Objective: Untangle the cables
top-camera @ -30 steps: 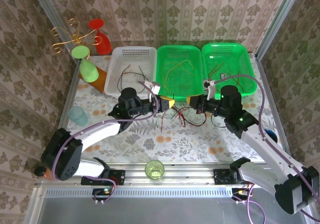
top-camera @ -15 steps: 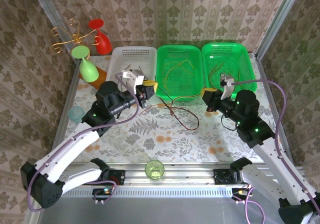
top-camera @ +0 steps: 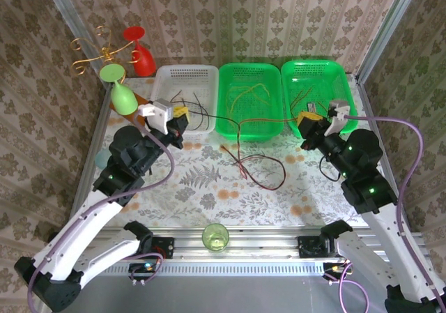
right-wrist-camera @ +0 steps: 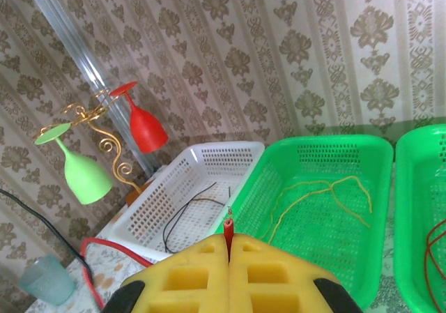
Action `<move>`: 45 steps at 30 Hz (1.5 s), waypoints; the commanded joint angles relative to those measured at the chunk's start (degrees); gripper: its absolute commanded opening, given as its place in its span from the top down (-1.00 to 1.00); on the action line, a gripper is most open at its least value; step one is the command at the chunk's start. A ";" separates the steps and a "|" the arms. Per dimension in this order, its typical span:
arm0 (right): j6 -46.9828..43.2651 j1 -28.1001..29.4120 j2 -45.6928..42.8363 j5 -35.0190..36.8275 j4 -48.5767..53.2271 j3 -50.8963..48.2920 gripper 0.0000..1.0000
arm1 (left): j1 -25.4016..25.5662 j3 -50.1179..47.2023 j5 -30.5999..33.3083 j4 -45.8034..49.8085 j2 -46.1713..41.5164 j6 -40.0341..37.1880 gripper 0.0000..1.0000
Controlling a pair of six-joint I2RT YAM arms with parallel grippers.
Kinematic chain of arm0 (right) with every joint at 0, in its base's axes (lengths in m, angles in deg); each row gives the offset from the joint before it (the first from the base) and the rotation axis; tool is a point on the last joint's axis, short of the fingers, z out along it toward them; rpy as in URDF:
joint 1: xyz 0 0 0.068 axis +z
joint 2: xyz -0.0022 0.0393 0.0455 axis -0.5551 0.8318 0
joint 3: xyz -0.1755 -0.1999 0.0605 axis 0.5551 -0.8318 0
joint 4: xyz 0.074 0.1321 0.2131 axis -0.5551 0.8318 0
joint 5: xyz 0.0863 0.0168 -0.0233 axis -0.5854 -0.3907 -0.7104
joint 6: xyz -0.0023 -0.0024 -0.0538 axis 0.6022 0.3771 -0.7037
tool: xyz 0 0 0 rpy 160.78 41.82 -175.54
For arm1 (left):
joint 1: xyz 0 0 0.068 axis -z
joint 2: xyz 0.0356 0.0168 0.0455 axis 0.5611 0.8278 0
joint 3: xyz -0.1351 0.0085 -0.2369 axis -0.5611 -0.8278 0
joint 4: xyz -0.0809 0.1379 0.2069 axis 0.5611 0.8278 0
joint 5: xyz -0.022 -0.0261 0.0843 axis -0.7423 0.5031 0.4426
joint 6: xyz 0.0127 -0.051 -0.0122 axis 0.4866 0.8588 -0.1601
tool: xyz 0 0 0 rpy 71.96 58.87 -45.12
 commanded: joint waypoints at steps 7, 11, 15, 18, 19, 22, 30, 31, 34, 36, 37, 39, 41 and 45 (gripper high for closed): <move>-3.24 -2.40 -1.63 5.73 0.10 3.55 1.00 | -4.14 1.69 8.98 4.18 -3.06 -4.48 1.00; -3.21 -2.79 -3.70 13.56 0.35 3.23 1.00 | -5.42 2.11 12.62 5.14 -4.41 -5.19 1.00; -4.43 -2.92 -6.31 17.57 0.28 2.24 1.00 | -6.57 1.17 15.80 5.44 -6.25 -4.93 1.00; -5.19 -2.95 -7.60 20.98 1.50 1.81 1.00 | -7.58 0.48 18.67 6.02 -7.47 -4.36 1.00; -5.42 -2.95 -7.88 22.27 1.85 1.62 1.00 | -7.91 0.18 19.49 6.19 -7.93 -4.17 1.00; -5.17 -2.99 -9.34 27.48 2.45 0.48 1.00 | -9.07 -1.59 21.92 5.21 -8.96 -1.79 1.00; -4.98 -3.09 -13.57 38.48 3.54 -3.03 1.00 | -15.79 -2.56 17.91 9.50 -9.29 -0.72 1.00; -5.17 -3.11 -13.78 39.08 4.12 -3.13 1.00 | -16.71 -2.12 16.81 11.22 -9.02 -0.06 1.00; -5.94 -3.24 -14.25 41.12 5.12 -3.61 1.00 | -20.65 -1.66 12.97 15.99 -8.36 1.73 1.00; -5.74 -3.29 -14.34 43.21 5.66 -3.98 1.00 | -23.24 -2.26 10.55 17.99 -8.32 2.88 1.00; -5.53 -3.40 -14.43 44.07 5.78 -4.13 1.00 | -24.37 -2.54 9.66 18.58 -8.44 3.56 1.00; -5.77 -3.48 -14.52 44.64 5.48 -4.61 1.00 | -27.06 -3.07 6.92 19.23 -8.84 5.05 1.00; -5.65 -3.56 -14.36 44.11 5.62 -4.77 1.00 | -28.91 -3.41 4.59 19.57 -8.96 6.41 1.00; -5.44 -3.58 -13.50 41.98 5.97 -4.54 1.00 | -30.46 -3.48 -0.21 19.19 -8.45 7.45 1.00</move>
